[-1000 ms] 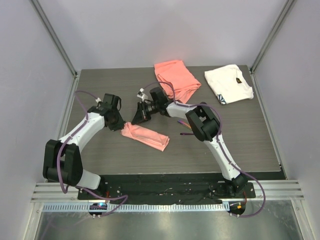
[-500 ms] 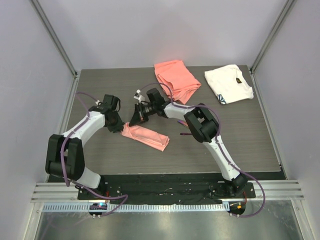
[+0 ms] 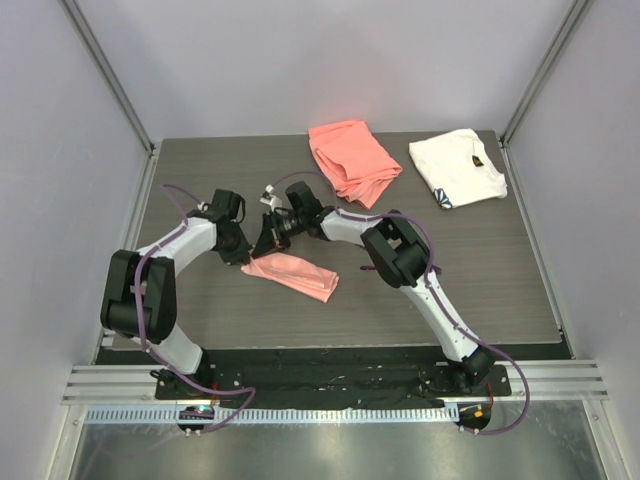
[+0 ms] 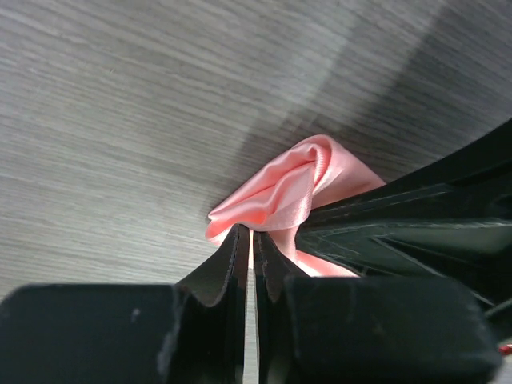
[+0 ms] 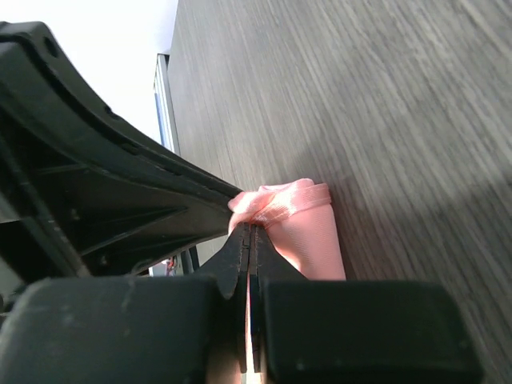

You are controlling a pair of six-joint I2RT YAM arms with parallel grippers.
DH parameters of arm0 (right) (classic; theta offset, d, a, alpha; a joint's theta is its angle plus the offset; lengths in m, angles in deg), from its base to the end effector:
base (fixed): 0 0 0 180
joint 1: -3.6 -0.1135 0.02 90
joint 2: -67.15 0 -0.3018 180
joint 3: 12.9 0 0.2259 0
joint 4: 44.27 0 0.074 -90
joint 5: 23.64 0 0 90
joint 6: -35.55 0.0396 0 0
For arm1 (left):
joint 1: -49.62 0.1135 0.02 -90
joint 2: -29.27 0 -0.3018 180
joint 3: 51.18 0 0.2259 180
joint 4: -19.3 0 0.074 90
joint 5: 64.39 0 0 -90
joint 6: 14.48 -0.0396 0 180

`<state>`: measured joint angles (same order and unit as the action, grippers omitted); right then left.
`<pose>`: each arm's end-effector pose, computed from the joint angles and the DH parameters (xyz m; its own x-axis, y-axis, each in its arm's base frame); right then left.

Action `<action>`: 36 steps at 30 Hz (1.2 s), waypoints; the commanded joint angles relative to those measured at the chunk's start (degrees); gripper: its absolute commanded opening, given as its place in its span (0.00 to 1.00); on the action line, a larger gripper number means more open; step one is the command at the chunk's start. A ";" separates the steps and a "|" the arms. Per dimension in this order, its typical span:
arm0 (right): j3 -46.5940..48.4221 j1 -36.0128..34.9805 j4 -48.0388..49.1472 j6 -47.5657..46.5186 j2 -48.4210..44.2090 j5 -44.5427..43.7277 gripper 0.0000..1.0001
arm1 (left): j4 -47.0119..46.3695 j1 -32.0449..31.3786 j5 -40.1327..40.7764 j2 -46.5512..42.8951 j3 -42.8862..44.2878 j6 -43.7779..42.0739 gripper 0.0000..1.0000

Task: Fold the napkin into a case and place the utensils inside
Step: Stuff the top corner of the smaller-rectangle-folded napkin into the folded napkin.

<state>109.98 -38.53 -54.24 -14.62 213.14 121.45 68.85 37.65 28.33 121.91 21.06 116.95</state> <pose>0.3927 0.3990 0.1409 -0.8831 -0.3046 -0.3568 -0.4269 0.2065 0.8804 0.2788 -0.0572 0.2296 -0.8156 -0.5027 -0.2865 -0.4647 0.8641 -0.1934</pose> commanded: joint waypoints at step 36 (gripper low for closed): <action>-8.85 4.69 1.25 -1.42 -14.68 -4.20 0.09 | 3.20 0.10 -4.83 -6.16 5.21 -0.65 0.12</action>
<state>103.93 -34.57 -52.91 -13.90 205.89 118.45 71.08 37.96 26.75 116.10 24.41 117.04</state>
